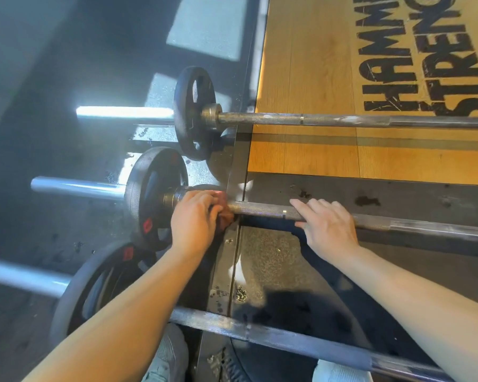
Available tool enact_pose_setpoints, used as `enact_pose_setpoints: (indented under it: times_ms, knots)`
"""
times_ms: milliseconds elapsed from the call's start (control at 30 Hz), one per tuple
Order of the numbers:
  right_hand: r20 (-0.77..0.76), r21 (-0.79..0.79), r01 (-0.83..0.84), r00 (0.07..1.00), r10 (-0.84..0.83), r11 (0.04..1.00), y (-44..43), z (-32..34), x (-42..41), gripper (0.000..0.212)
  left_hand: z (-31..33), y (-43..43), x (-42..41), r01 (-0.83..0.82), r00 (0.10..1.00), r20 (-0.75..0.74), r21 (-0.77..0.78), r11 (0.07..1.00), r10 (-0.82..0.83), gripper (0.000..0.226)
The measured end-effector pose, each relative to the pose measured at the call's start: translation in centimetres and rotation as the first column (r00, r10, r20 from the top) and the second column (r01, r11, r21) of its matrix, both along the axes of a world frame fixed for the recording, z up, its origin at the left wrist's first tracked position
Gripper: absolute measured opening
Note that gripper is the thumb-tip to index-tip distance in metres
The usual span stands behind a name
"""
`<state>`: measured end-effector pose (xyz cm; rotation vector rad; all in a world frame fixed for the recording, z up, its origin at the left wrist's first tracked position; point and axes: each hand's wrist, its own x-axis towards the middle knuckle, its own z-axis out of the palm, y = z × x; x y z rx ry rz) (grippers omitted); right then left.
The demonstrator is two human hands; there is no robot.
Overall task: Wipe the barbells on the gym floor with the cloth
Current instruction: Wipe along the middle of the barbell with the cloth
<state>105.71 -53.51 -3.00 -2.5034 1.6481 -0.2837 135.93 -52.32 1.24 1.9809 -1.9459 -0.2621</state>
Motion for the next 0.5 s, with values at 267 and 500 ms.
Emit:
enact_pose_setpoints:
  times_ms: [267, 500]
  knots:
    - [0.103, 0.25, 0.08, 0.989, -0.109, 0.965, -0.6, 1.7, 0.2, 0.043, 0.2, 1.0, -9.4, 0.128, 0.988, -0.083, -0.031, 0.991, -0.13, 0.013]
    - [0.129, 0.267, 0.094, 0.983, -0.132, 0.959, -0.6, 1.5, 0.1, 0.041, 0.4, 0.5, -0.4, 0.044, 0.999, 0.009, 0.011, 0.999, -0.045, 0.026]
